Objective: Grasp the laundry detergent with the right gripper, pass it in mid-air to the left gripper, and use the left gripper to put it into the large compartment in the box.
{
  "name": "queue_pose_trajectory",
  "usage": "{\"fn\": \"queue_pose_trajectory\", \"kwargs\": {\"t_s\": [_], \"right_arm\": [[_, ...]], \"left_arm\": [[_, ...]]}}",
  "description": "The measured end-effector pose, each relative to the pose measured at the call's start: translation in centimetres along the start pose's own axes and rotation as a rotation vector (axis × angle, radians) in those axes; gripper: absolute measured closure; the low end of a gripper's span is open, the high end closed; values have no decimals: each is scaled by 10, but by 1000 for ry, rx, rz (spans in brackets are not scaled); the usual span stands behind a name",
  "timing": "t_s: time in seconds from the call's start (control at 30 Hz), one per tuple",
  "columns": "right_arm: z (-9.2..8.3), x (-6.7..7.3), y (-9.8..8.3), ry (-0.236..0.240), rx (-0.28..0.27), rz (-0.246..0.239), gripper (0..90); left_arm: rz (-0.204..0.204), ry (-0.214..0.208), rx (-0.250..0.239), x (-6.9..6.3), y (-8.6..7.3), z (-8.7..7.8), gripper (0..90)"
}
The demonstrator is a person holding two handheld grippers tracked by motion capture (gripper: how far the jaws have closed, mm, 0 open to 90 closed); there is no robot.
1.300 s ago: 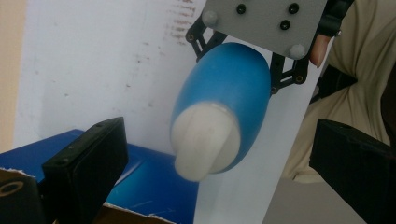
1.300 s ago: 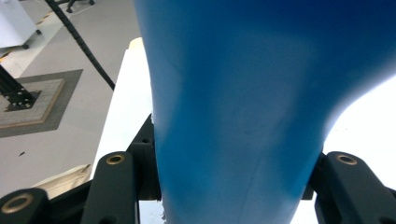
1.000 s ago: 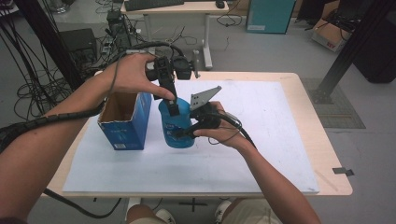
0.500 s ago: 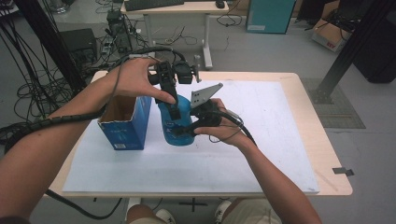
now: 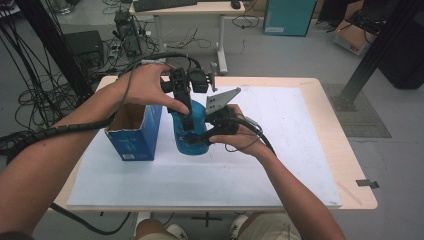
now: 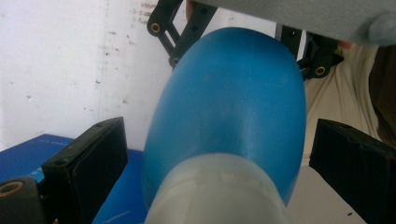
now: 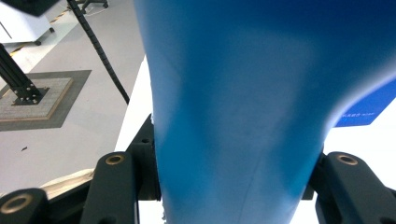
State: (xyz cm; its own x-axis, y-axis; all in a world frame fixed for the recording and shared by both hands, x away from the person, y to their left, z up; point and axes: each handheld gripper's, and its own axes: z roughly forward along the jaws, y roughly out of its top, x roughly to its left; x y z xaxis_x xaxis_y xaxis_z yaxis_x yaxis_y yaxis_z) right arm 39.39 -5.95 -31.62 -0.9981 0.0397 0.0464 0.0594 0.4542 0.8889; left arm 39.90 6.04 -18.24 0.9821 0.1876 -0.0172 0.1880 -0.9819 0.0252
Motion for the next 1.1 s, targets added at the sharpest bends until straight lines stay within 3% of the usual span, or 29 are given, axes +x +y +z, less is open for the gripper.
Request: {"fn": "queue_pose_trajectory", "kwargs": {"t_s": [0.77, 0.8, 0.83, 0.87, 0.93, 1.1], "right_arm": [[0, -1, 1, -24, -6, -19, 444], [0, 1, 1, -9, -16, 9, 444], [0, -1, 1, -24, -8, -19, 444], [-1, 1, 2, -11, -17, 8, 444], [-1, -1, 1, -25, -9, -15, 444], [-2, 0, 1, -14, -22, 11, 444]], "left_arm": [[19, 9, -27, -3, 0, -2, 48], [21, 9, -30, -2, 0, -2, 48], [17, 8, -27, -2, 0, -2, 48], [16, 9, -27, -2, -1, -2, 48], [15, 3, -29, -2, -1, -3, 48], [12, 5, -30, -3, -1, -4, 48]]}}
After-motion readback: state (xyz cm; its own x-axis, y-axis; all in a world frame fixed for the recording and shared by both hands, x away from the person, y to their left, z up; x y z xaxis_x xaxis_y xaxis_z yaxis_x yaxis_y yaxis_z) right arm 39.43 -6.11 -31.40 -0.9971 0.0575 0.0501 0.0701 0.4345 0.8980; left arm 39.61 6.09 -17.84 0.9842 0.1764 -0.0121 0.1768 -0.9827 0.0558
